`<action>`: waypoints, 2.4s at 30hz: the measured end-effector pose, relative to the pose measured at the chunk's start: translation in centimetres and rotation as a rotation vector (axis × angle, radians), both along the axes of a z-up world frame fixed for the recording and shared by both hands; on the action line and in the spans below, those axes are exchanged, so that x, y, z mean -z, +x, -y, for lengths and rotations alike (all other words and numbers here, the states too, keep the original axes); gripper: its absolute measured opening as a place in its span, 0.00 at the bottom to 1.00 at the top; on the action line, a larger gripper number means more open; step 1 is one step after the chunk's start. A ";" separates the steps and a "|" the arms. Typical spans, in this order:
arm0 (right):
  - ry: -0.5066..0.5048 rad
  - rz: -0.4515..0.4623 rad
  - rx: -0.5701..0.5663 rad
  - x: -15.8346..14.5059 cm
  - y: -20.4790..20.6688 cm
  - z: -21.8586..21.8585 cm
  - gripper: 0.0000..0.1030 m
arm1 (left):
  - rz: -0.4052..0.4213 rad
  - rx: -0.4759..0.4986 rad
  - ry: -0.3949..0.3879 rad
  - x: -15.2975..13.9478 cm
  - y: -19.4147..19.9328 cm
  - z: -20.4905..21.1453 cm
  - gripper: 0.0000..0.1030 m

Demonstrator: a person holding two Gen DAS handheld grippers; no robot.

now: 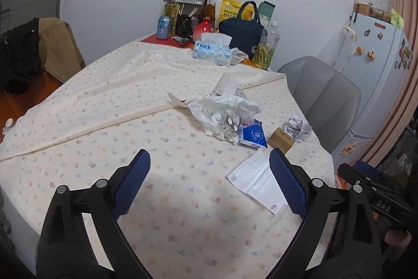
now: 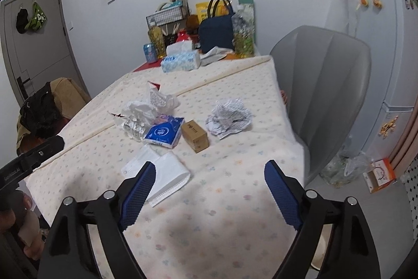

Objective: Collect trash
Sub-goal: 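Grasp the white paper napkins with the right gripper, then grasp a small clear plastic piece with the left gripper while the right gripper holds the napkins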

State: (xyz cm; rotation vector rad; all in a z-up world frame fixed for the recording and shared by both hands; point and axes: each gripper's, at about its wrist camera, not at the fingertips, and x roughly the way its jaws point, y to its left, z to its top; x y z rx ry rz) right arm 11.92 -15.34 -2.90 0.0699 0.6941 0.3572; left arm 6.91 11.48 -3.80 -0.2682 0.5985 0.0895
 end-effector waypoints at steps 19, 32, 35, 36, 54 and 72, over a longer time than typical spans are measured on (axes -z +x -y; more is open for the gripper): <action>0.027 -0.228 -0.170 5.7 5.4 -6.0 0.06 | -0.093 0.014 -0.003 2.6 5.7 0.2 0.74; 0.056 -0.071 -0.083 1.0 5.0 -1.7 0.03 | -0.077 0.061 -0.023 1.4 7.7 -0.2 0.69; 0.073 -0.050 -0.042 0.2 5.2 -0.1 0.03 | -0.092 0.048 -0.053 1.8 8.3 -1.2 0.66; 0.079 -0.046 -0.031 0.0 5.3 0.4 0.03 | -0.095 0.051 -0.054 1.8 8.6 -1.2 0.66; 0.139 -0.053 -0.015 0.2 5.8 3.2 0.03 | -0.180 0.043 0.143 4.2 14.4 4.1 0.38; 0.116 -0.012 -0.057 -1.7 4.1 0.7 0.03 | -0.104 0.113 -0.069 2.9 8.1 2.3 0.08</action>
